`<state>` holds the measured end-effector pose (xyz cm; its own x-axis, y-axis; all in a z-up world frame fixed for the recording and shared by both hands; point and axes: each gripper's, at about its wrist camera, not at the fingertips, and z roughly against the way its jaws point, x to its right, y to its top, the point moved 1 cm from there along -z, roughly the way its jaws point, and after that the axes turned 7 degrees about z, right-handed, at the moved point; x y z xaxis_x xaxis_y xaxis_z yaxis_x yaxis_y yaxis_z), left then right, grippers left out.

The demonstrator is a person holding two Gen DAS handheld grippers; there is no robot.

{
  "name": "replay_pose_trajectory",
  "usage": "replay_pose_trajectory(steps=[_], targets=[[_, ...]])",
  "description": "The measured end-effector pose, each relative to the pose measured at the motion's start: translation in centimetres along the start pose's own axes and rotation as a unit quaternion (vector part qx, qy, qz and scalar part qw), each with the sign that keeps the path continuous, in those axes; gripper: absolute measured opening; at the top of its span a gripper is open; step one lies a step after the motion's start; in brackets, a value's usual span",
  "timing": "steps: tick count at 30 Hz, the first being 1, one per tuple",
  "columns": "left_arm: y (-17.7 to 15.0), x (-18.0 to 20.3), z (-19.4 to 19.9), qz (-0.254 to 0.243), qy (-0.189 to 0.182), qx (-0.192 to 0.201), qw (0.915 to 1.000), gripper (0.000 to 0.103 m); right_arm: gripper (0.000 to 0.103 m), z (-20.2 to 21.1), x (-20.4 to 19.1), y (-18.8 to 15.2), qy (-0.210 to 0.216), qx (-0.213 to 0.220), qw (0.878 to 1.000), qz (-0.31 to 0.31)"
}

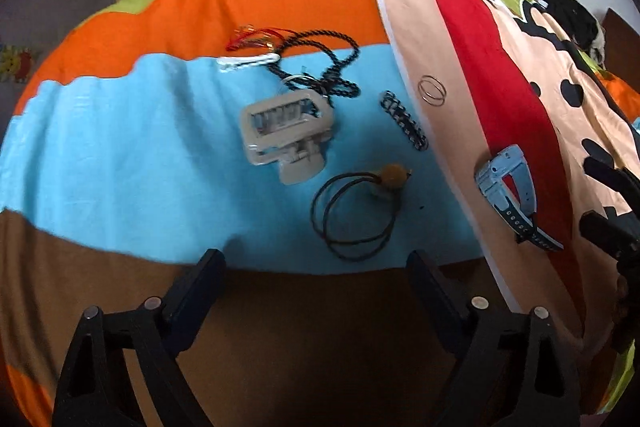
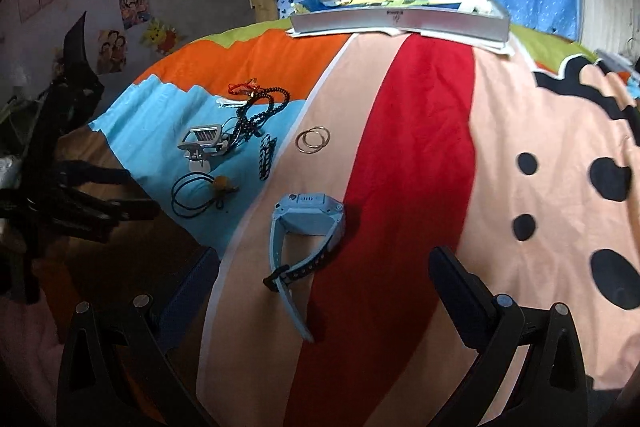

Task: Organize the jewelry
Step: 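Grasp the light blue smartwatch with the right tool while the left tool grasps the black earphones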

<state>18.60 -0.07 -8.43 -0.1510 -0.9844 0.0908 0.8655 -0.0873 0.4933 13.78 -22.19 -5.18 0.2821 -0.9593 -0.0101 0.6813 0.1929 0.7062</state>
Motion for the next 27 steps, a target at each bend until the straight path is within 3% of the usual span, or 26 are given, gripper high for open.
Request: replay_pose_trajectory(steps=[7, 13, 22, 24, 27], targets=[[0.9, 1.2, -3.1, -0.045, -0.014, -0.013, 0.9988, 0.080, 0.092, -3.7, 0.0, 0.2, 0.036, -0.020, 0.999, 0.026], [1.2, 1.8, -4.4, -0.057, -0.019, -0.020, 0.9980, 0.064, 0.076, -6.8, -0.1, 0.8, 0.066, -0.035, 0.997, 0.022], [1.1, 3.3, -4.7, -0.059, -0.019, -0.018, 0.9979, 0.030, 0.070, -8.8, -0.9, 1.6, 0.069, -0.041, 0.996, 0.025], [0.8, 3.1, -4.5, -0.054, -0.019, -0.018, 0.9982, 0.017, 0.065, -8.9, -1.1, 1.6, 0.062, -0.044, 0.997, 0.029], [-0.3, 2.7, -4.1, -0.040, -0.027, -0.018, 0.9987, 0.006, 0.056, -9.1, -1.4, 1.7, 0.056, -0.048, 0.997, 0.034]])
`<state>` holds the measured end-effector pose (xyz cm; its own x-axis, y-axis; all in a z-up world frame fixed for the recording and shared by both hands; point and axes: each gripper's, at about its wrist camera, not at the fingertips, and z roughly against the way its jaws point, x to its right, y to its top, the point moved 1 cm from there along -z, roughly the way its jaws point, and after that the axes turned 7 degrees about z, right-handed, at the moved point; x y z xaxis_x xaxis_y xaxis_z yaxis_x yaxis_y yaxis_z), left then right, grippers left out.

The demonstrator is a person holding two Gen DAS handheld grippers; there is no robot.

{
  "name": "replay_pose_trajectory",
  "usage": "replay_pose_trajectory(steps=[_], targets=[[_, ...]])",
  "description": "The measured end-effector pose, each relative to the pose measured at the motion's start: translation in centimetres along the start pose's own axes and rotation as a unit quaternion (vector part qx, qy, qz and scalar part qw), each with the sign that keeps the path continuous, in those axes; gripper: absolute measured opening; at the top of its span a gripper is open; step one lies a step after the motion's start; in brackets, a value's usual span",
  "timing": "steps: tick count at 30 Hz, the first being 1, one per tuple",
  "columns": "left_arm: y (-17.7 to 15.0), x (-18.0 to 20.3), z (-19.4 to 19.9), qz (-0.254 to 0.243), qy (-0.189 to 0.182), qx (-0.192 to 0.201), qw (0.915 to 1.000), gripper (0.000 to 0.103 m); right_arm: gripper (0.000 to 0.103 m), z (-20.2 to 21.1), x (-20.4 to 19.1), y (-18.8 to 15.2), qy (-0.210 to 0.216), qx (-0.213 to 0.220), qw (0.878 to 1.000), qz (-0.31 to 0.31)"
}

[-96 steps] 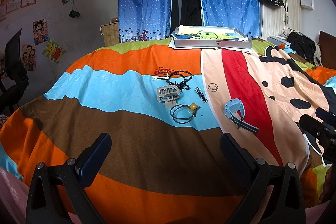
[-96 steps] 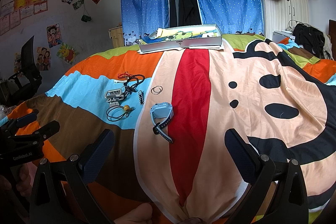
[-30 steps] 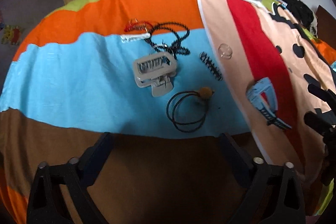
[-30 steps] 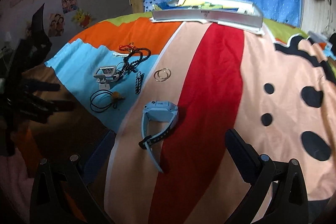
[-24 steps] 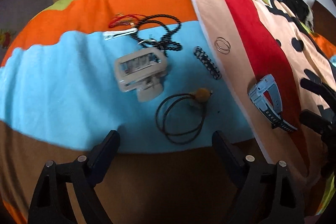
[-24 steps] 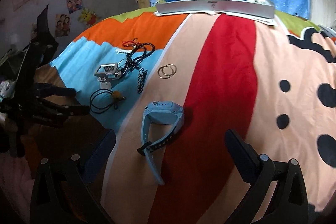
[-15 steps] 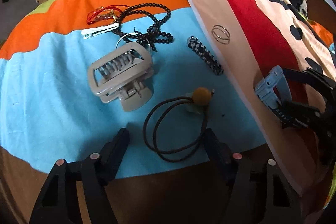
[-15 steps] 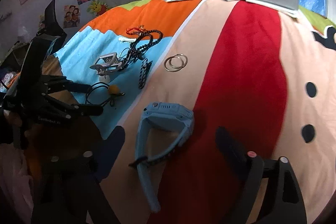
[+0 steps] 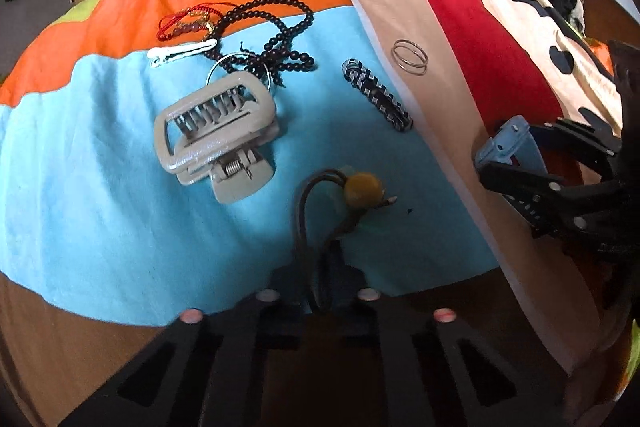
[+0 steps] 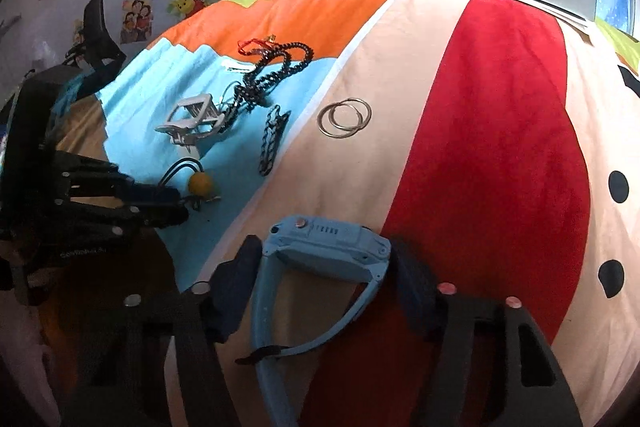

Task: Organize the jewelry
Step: 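Grasp the light blue smartwatch with the right tool while the left tool grasps the black earphones, then carry the watch and earphones onto the cartoon tray and open both tools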

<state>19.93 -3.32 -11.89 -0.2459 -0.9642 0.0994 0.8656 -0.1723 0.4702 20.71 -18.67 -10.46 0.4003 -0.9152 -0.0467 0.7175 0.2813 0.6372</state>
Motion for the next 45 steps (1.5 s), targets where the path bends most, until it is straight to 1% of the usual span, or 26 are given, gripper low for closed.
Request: replay_pose_trajectory(steps=[2, 5, 7, 9, 14, 17, 20, 22, 25, 28, 29, 31, 34, 35, 36, 40, 41, 43, 44, 45], targets=[[-0.5, -0.1, 0.3, 0.007, -0.002, 0.002, 1.0000, 0.005, 0.055, 0.0, 0.1, -0.1, -0.002, 0.000, 1.000, -0.003], [-1.3, 0.1, 0.9, 0.016, -0.016, 0.004, 0.9997, 0.005, 0.055, 0.3, 0.1, -0.2, -0.006, 0.001, 1.000, -0.002], [-1.7, 0.5, 1.4, 0.015, -0.018, 0.008, 0.9997, 0.005, 0.055, 0.5, 0.1, -0.3, -0.002, 0.004, 1.000, -0.006], [-1.8, 0.9, 1.8, 0.017, -0.032, 0.013, 0.9993, 0.004, 0.055, 0.9, 0.1, -0.4, 0.008, 0.011, 1.000, -0.013], [0.3, 1.5, 3.1, 0.016, -0.040, 0.032, 0.9985, 0.004, 0.055, 2.1, 0.1, -0.3, 0.018, 0.026, 0.999, -0.017], [2.3, 2.2, 4.1, 0.002, -0.037, 0.040, 0.9985, 0.004, 0.055, 3.1, 0.8, 0.4, 0.019, 0.038, 0.999, -0.024], [4.3, 2.8, 4.9, -0.015, -0.037, 0.036, 0.9986, 0.004, 0.055, 4.1, 1.6, 1.3, 0.012, 0.051, 0.998, -0.026], [6.3, 3.3, 5.7, -0.036, -0.039, 0.038, 0.9979, 0.004, 0.055, 4.7, 2.3, 2.1, 0.008, 0.062, 0.998, -0.030], [9.7, 3.9, 6.4, -0.052, -0.055, 0.043, 0.9962, 0.004, 0.055, 5.4, 3.9, 3.8, 0.001, 0.076, 0.997, -0.034], [13.6, 4.4, 7.0, -0.053, -0.085, 0.050, 0.9937, 0.004, 0.055, 5.7, 5.2, 5.2, -0.003, 0.083, 0.996, -0.037], [14.5, 4.5, 6.9, -0.053, -0.091, 0.051, 0.9931, 0.004, 0.055, 5.8, 5.9, 6.0, -0.003, 0.090, 0.995, -0.039], [17.6, 4.5, 7.1, -0.049, -0.105, 0.060, 0.9914, 0.004, 0.055, 6.1, 7.0, 7.4, -0.006, 0.100, 0.994, -0.039], [22.0, 4.5, 7.3, -0.041, -0.123, 0.072, 0.9890, 0.004, 0.055, 6.5, 8.6, 9.8, 0.000, 0.116, 0.992, -0.043], [23.0, 4.5, 7.3, -0.041, -0.126, 0.076, 0.9883, 0.004, 0.055, 6.7, 9.3, 10.9, -0.001, 0.123, 0.992, -0.041], [25.0, 4.5, 7.4, -0.041, -0.127, 0.086, 0.9873, 0.004, 0.055, 7.0, 10.1, 12.3, -0.002, 0.130, 0.991, -0.038], [30.3, 4.8, 7.2, -0.050, -0.117, 0.121, 0.9845, 0.004, 0.055, 7.7, 12.9, 17.7, -0.004, 0.160, 0.987, -0.034], [31.6, 4.8, 7.1, -0.046, -0.119, 0.129, 0.9834, 0.004, 0.055, 7.6, 13.9, 19.6, -0.010, 0.166, 0.985, -0.032], [33.7, 4.7, 6.5, -0.031, -0.131, 0.137, 0.9815, 0.004, 0.055, 6.9, 15.4, 22.2, -0.029, 0.172, 0.984, -0.027], [35.1, 4.6, 5.8, -0.017, -0.138, 0.141, 0.9802, 0.004, 0.055, 6.4, 16.0, 23.2, -0.036, 0.173, 0.984, -0.029], [35.7, 4.6, 5.4, -0.010, -0.138, 0.143, 0.9800, 0.004, 0.055, 5.9, 16.7, 24.0, -0.042, 0.174, 0.983, -0.034]])
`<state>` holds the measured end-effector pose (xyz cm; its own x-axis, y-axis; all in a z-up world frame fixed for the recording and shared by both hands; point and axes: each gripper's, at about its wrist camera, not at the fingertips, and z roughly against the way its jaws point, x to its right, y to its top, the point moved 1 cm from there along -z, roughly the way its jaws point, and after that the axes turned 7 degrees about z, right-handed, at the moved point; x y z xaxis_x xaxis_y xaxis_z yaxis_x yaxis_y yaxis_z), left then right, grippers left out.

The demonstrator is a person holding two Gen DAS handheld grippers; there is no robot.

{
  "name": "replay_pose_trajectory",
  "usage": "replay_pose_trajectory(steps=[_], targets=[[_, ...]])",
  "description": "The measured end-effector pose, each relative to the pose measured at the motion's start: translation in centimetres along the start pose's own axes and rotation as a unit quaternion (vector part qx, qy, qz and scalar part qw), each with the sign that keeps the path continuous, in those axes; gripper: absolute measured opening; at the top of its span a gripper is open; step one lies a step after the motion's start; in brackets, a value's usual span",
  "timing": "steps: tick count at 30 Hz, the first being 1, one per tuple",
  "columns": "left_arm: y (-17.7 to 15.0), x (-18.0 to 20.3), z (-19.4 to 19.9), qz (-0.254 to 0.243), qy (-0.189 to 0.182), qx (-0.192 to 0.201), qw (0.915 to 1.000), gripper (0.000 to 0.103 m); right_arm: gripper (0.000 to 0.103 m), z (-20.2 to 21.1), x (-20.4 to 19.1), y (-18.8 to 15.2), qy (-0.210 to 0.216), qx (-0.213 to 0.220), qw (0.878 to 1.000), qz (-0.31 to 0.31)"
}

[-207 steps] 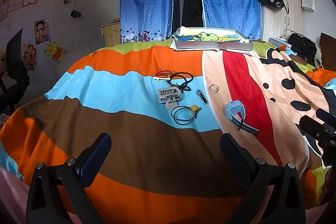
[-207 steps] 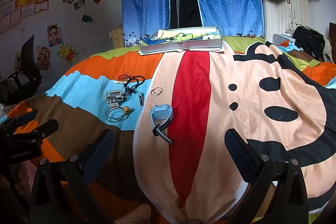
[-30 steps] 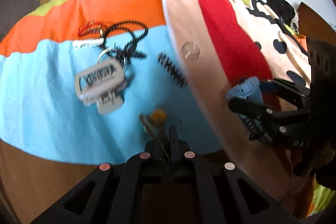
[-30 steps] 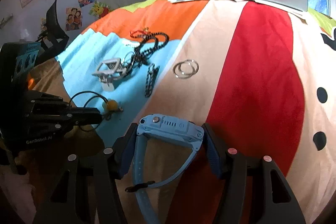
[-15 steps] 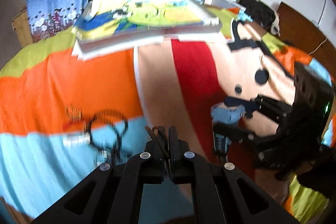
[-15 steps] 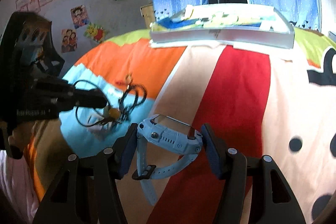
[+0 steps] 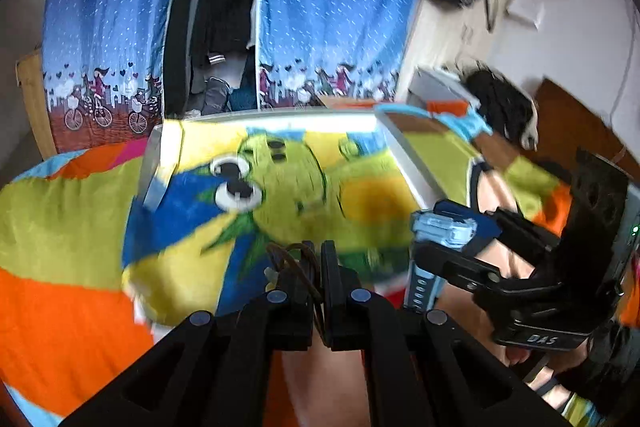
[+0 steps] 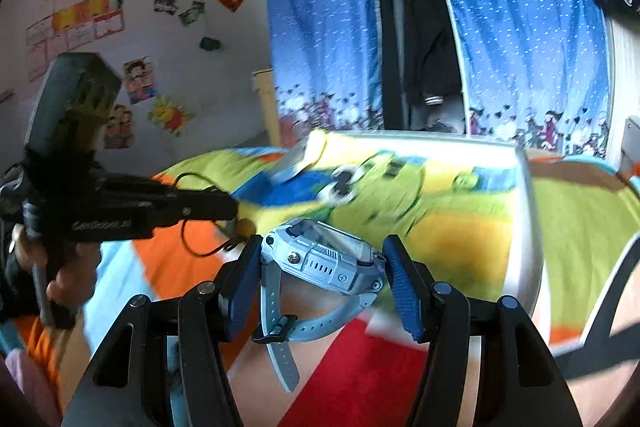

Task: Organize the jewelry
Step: 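Carry the watch and earphones onto the cartoon tray and open both tools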

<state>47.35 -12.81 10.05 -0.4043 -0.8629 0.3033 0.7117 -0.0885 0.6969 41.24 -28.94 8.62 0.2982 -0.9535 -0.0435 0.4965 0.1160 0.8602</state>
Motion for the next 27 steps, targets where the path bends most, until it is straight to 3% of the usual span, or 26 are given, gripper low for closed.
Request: replay_pose_trajectory(steps=[6, 11, 13, 14, 16, 17, 18, 19, 21, 27], targets=[[1.4, -1.6, -6.0, 0.048, 0.005, -0.019, 0.9987, 0.004, 0.055, -5.3, 4.6, 1.5, -0.047, -0.013, 0.997, -0.061], [-0.4, -3.5, -10.5, 0.102, 0.018, -0.063, 0.9926, 0.004, 0.055, -8.8, 7.4, -0.9, -0.083, -0.067, 0.988, -0.109], [-0.8, -3.8, -10.5, 0.115, 0.012, -0.057, 0.9917, 0.005, 0.056, -9.9, 8.2, -1.9, -0.089, -0.088, 0.983, -0.134], [-0.8, -3.9, -10.4, 0.124, 0.016, -0.057, 0.9906, 0.006, 0.060, -9.9, 8.3, -2.1, -0.088, -0.088, 0.983, -0.136], [-0.5, -4.1, -10.2, 0.142, 0.015, -0.059, 0.9880, 0.022, 0.073, -9.3, 7.8, -1.8, -0.107, -0.077, 0.984, -0.118], [-0.4, -4.2, -9.9, 0.148, 0.027, -0.059, 0.9869, 0.052, 0.087, -8.9, 7.5, -1.7, -0.111, -0.071, 0.985, -0.109], [-0.3, -4.3, -9.5, 0.154, 0.041, -0.052, 0.9858, 0.091, 0.092, -8.3, 7.1, -1.4, -0.121, -0.061, 0.986, -0.098], [-0.3, -4.4, -8.5, 0.163, 0.059, -0.027, 0.9845, 0.100, 0.094, -7.6, 6.8, -1.2, -0.130, -0.049, 0.986, -0.091], [-0.2, -4.5, -7.0, 0.166, 0.068, 0.005, 0.9838, 0.101, 0.094, -6.7, 6.8, -0.6, -0.132, -0.030, 0.987, -0.090], [-1.3, -4.3, -3.5, 0.160, 0.101, 0.037, 0.9812, 0.103, 0.100, -3.1, 6.2, -0.2, -0.146, 0.013, 0.985, -0.089]])
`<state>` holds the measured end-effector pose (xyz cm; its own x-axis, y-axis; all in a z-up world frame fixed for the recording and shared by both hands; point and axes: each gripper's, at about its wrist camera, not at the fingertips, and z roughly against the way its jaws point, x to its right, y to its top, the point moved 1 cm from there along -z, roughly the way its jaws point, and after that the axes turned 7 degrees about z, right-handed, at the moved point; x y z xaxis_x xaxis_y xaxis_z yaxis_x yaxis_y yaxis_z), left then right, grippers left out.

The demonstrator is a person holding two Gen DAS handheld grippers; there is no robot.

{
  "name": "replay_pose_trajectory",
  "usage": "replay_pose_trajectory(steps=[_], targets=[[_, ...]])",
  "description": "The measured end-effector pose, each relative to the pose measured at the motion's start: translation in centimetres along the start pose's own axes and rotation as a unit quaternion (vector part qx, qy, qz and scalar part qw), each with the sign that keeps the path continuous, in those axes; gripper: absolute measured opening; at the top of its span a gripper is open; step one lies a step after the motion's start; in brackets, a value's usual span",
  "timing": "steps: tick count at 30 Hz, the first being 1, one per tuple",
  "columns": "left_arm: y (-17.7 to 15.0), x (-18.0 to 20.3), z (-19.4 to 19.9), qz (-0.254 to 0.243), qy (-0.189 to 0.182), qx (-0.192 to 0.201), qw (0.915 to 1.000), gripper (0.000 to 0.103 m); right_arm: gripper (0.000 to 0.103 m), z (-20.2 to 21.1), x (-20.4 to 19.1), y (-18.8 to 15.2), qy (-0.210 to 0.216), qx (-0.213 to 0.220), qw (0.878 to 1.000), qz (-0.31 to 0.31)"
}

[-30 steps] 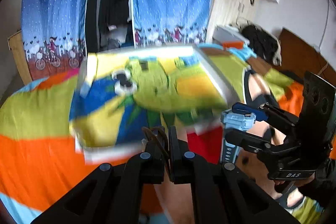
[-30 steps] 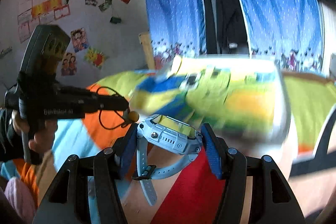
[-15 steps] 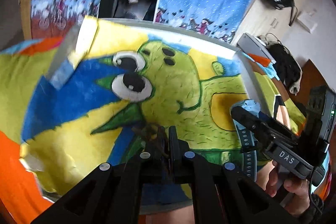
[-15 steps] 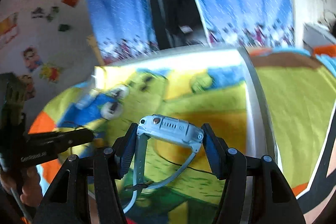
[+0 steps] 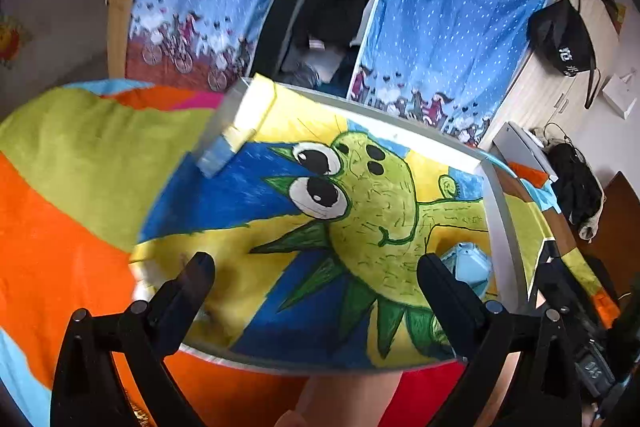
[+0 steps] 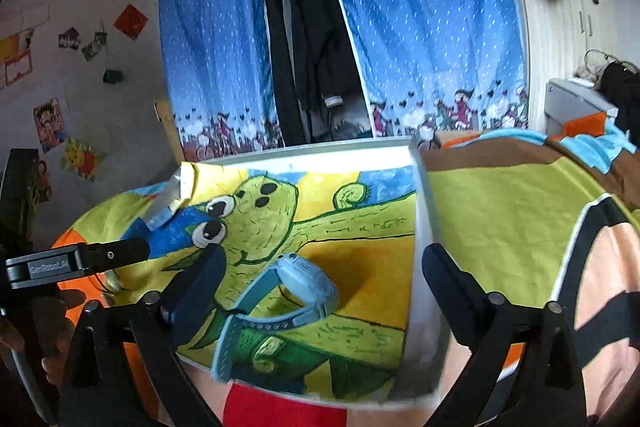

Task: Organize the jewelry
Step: 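Carry the watch and earphones onto the cartoon tray and open both tools, then move both tools back toward the remaining jewelry on the bed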

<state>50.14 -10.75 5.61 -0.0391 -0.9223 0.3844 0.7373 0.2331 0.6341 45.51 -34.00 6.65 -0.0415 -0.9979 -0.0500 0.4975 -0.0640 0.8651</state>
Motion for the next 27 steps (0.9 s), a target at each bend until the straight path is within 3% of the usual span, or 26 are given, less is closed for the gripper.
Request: replay_pose_trajectory(steps=[6, 11, 27], targets=[[-2.1, -0.3, 5.1, -0.050, 0.019, 0.066, 0.9964, 0.103, 0.102, 5.0, -1.4, -1.0, -0.015, 0.043, 0.998, 0.030], [-4.0, -1.3, 9.3, -0.063, 0.034, 0.102, 0.9922, 0.103, 0.102, 8.7, -2.7, -2.5, -0.016, 0.057, 0.997, 0.045], [-12.2, -7.2, 18.5, -0.049, 0.075, 0.129, 0.9876, 0.103, 0.102, 19.5, -7.6, -7.4, -0.003, 0.089, 0.991, 0.104]])
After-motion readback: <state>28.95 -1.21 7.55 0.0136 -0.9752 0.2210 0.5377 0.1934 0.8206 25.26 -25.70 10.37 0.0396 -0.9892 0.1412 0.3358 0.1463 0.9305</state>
